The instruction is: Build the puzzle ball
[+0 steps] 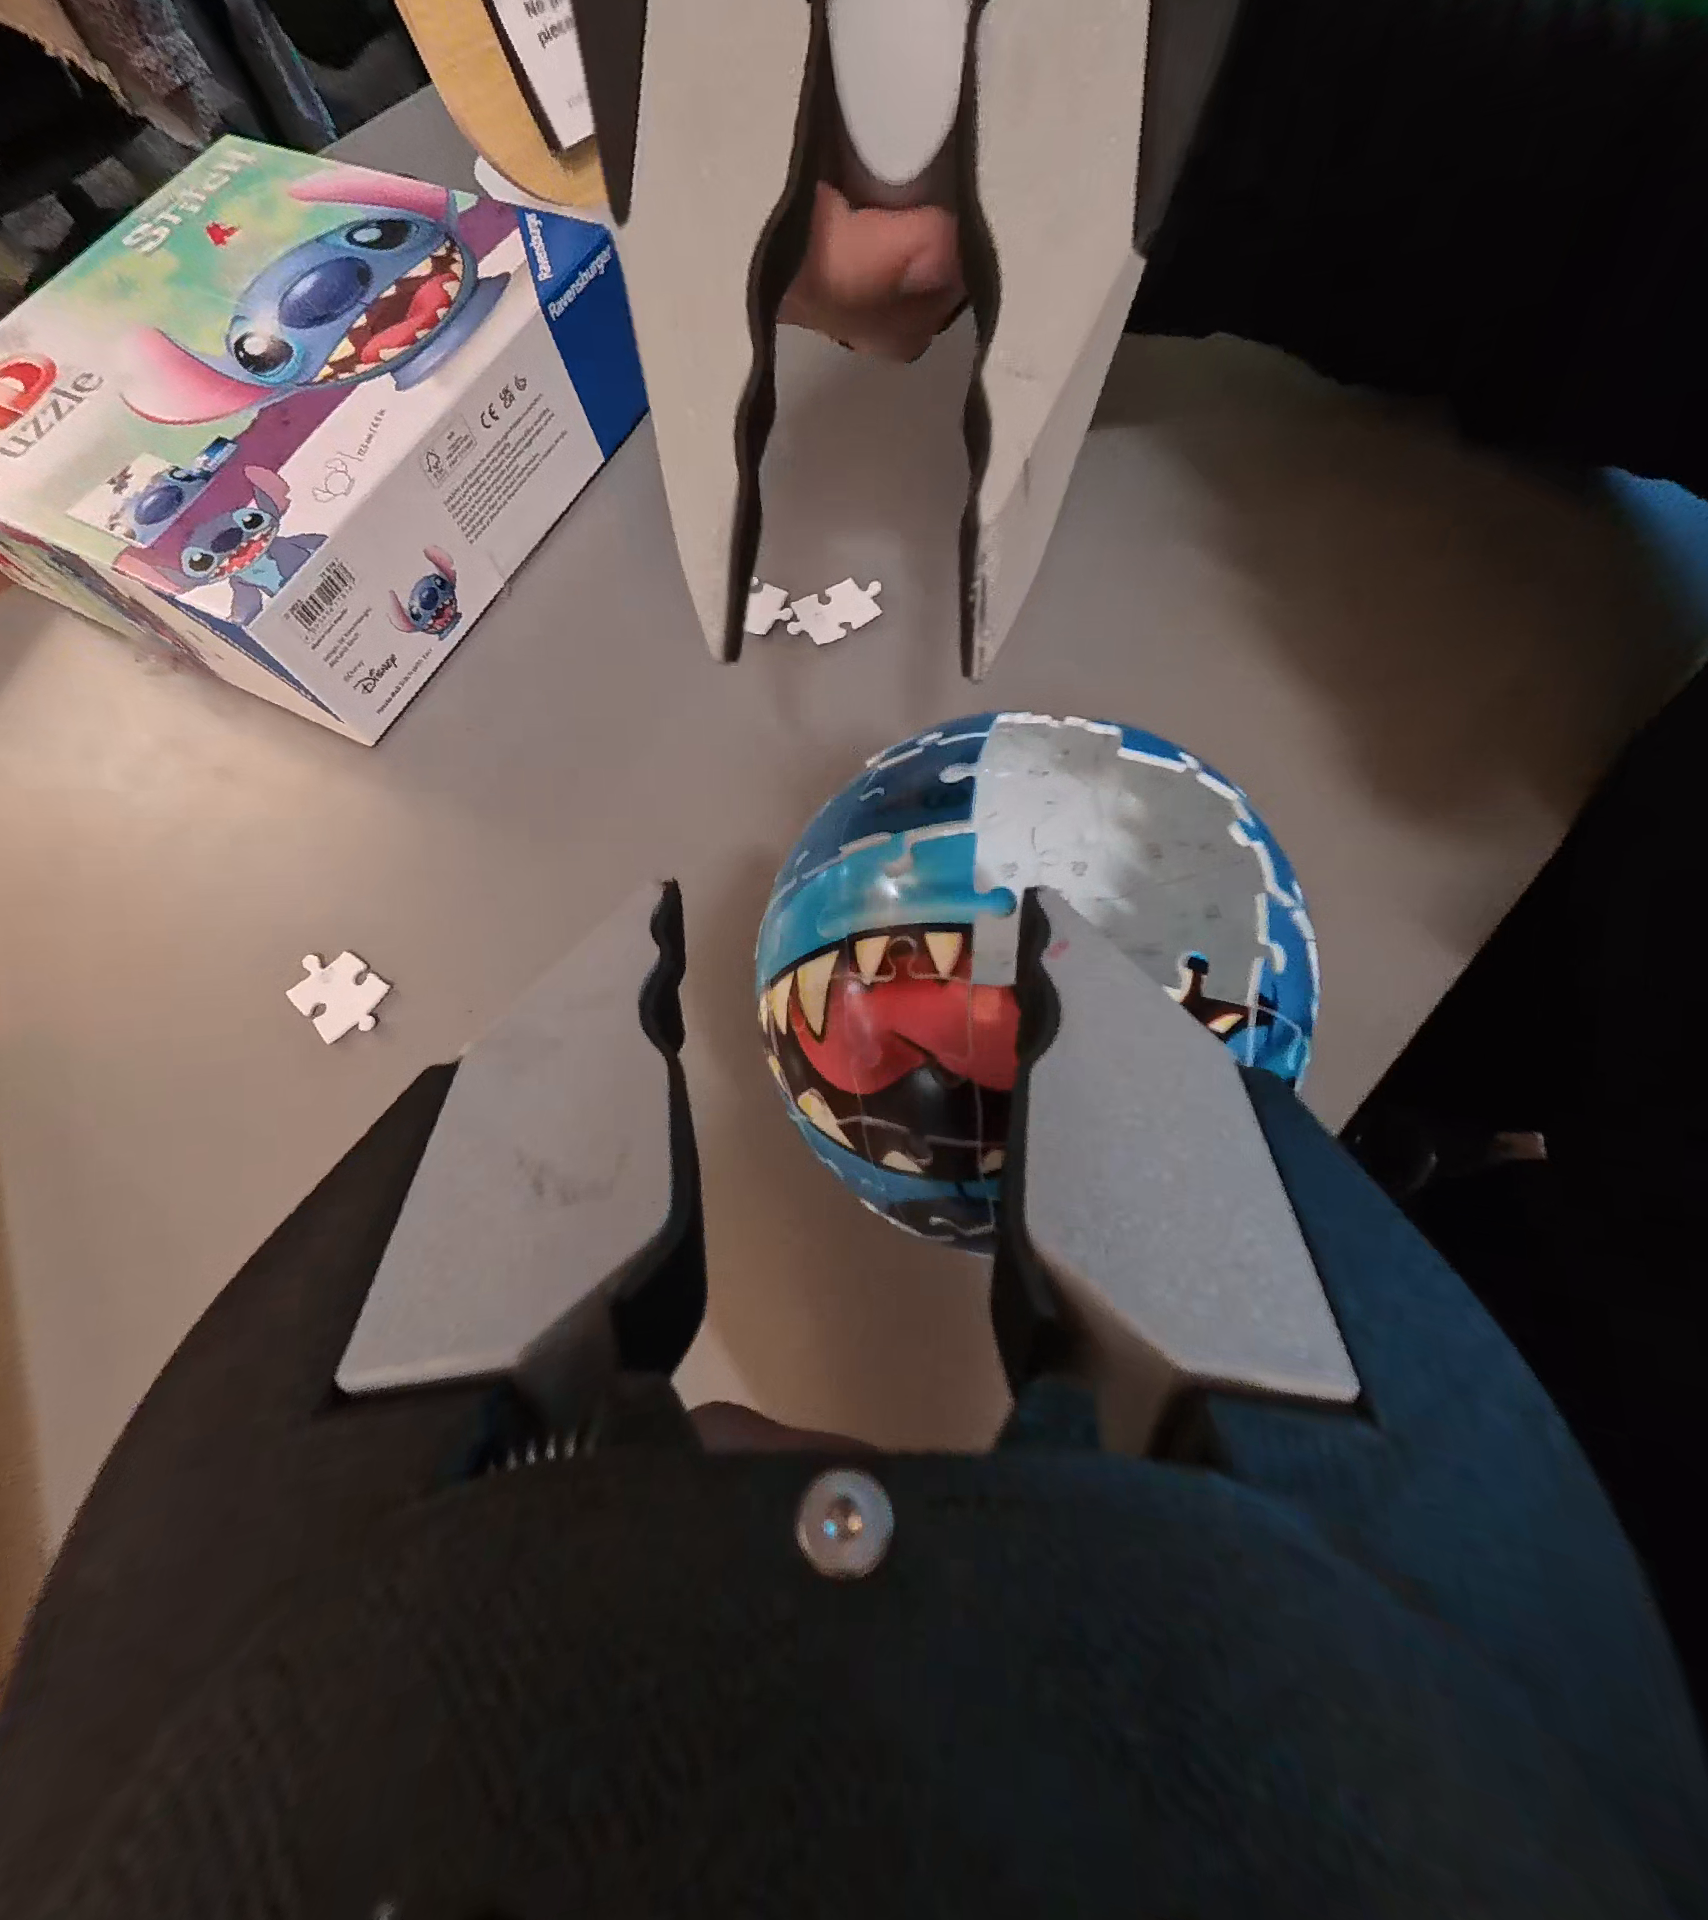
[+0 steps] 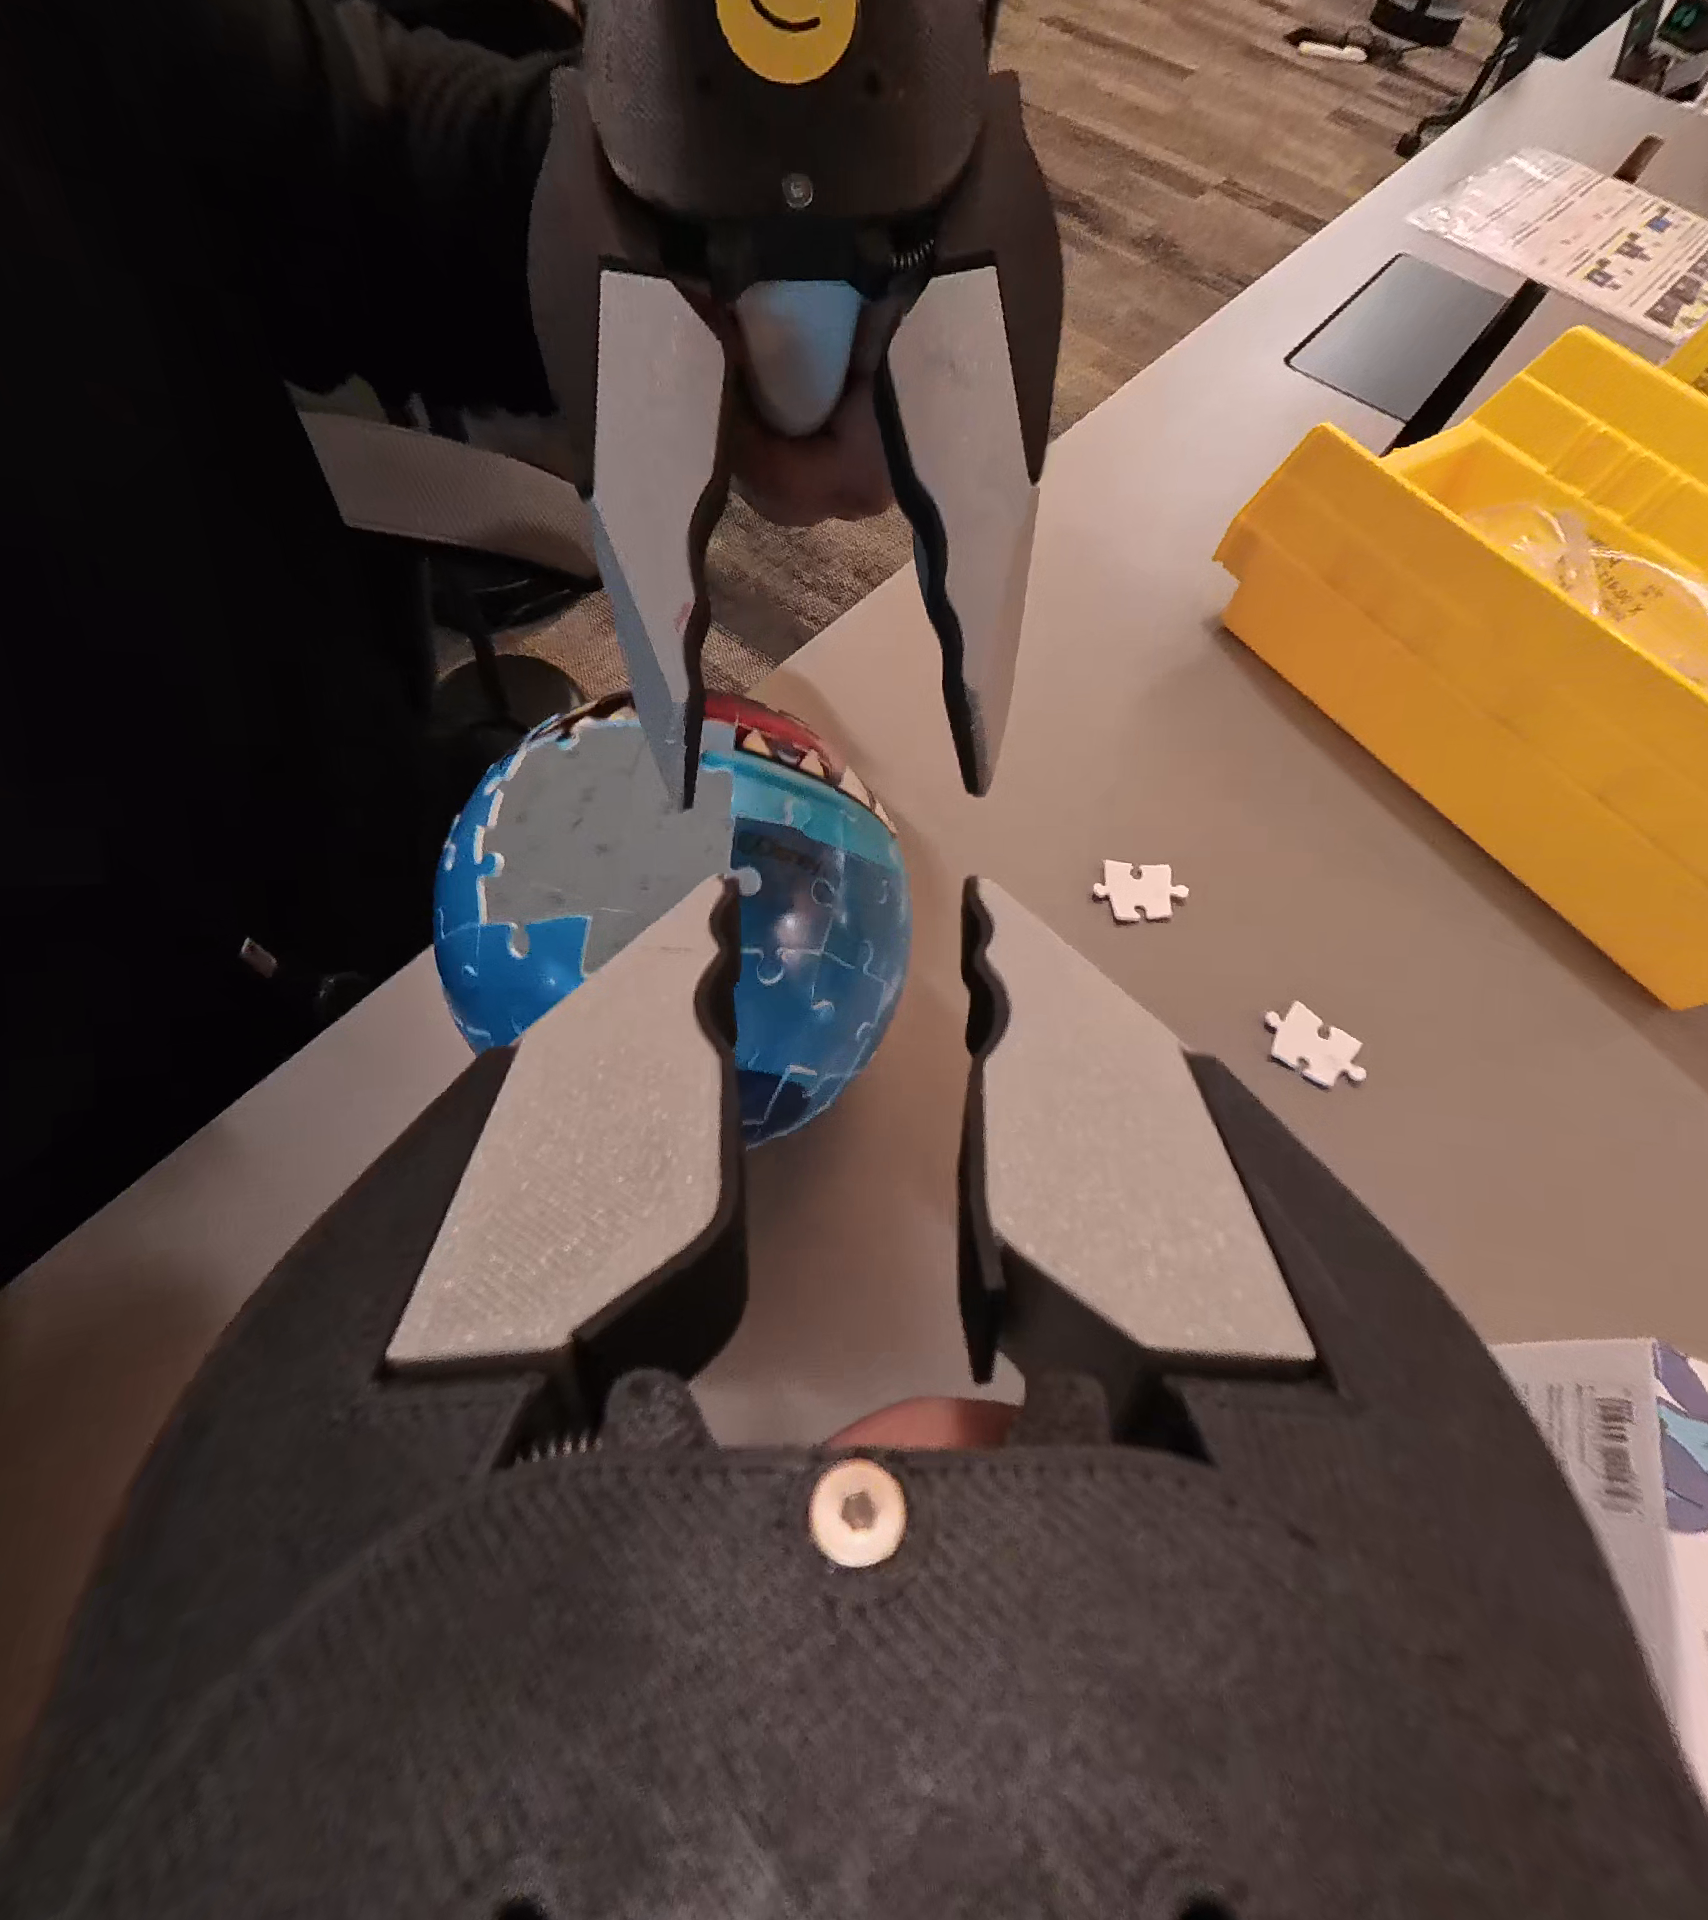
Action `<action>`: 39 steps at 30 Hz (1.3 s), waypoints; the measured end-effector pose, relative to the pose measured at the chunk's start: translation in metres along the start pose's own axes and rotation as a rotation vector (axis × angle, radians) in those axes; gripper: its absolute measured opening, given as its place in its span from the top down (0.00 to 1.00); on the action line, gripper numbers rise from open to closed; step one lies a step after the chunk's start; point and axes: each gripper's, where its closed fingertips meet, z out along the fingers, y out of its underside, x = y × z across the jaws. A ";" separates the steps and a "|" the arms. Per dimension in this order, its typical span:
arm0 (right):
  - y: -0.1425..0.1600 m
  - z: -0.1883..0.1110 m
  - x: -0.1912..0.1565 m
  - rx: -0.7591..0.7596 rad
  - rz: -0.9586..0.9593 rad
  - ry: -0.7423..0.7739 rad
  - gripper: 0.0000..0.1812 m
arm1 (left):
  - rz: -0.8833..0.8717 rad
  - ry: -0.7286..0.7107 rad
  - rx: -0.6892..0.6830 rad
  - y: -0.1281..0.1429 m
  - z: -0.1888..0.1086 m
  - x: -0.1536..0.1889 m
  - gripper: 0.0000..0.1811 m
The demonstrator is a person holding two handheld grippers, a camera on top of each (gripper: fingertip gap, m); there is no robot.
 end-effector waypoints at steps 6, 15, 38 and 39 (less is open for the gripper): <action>-0.002 0.015 -0.011 -0.010 -0.030 -0.067 0.88 | 0.004 0.003 0.015 0.000 -0.001 -0.001 0.67; -0.015 0.023 -0.022 0.008 -0.116 -0.081 0.92 | 0.012 0.015 0.027 -0.001 -0.001 0.000 0.68; -0.007 0.029 -0.022 -0.003 -0.026 -0.207 0.89 | 0.022 0.021 0.037 -0.001 0.004 0.001 0.68; -0.005 0.030 -0.023 -0.017 -0.028 -0.217 0.89 | 0.020 0.023 0.036 -0.001 0.004 0.001 0.68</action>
